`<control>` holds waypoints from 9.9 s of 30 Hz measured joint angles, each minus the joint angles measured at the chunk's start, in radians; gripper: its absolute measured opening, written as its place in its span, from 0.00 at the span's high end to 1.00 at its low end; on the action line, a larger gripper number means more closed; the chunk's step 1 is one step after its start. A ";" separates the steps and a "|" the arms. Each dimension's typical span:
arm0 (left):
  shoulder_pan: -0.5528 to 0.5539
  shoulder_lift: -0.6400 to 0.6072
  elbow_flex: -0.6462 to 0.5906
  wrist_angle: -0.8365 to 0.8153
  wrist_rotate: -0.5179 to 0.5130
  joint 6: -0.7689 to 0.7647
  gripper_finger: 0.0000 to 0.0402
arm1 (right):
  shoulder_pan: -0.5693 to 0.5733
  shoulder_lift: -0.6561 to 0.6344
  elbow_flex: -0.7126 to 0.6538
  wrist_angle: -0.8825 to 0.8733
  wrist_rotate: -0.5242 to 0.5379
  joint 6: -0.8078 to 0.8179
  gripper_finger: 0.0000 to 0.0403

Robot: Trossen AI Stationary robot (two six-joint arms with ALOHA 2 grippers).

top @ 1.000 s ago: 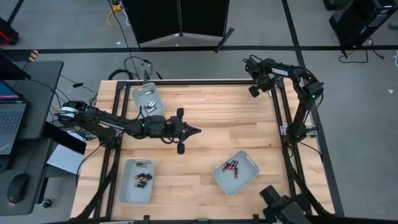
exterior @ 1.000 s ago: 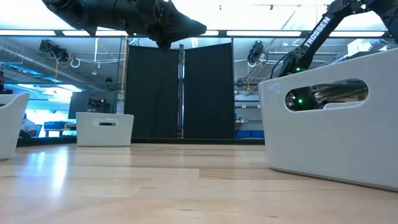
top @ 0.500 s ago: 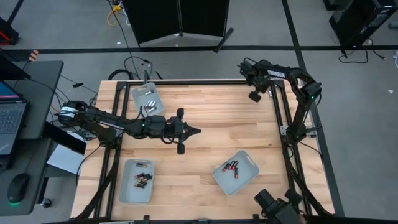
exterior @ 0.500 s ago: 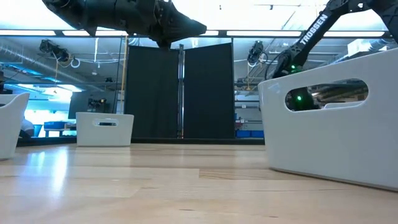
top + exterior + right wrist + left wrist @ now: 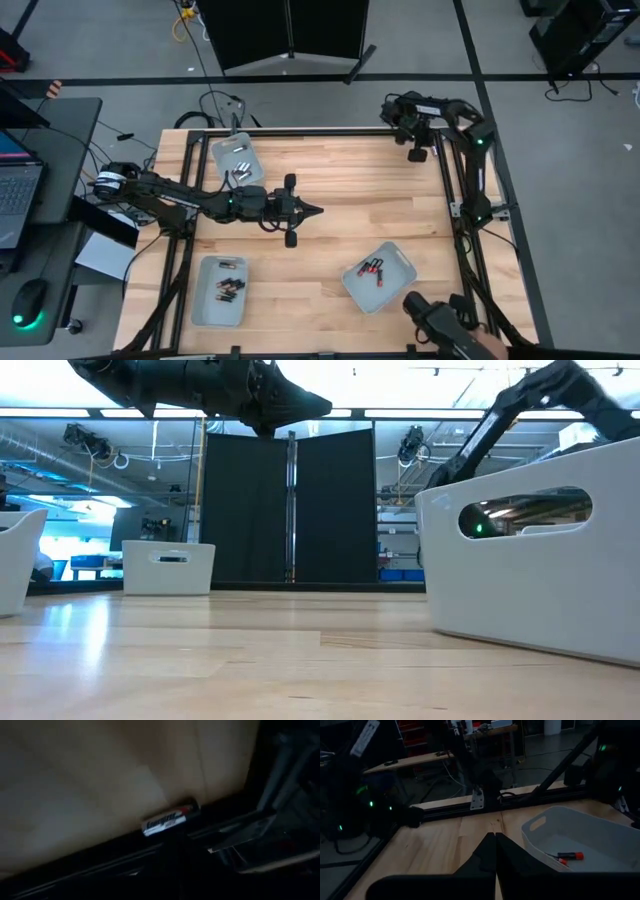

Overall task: Sort batteries
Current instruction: Put the silver battery into the top left gray bin, then adjust the bottom right gray bin

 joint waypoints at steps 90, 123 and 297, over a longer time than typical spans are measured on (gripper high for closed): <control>-0.021 0.000 0.000 -0.007 -0.066 -0.079 0.99 | 0.047 -0.216 -0.276 0.421 -0.532 0.139 0.87; -0.011 0.068 0.000 0.222 0.021 -0.298 0.80 | 0.882 -0.907 -0.959 1.898 -0.584 0.567 0.87; 0.485 -0.259 0.182 -1.093 0.029 -0.169 0.70 | 1.517 -0.877 -0.680 0.654 -0.607 1.294 0.97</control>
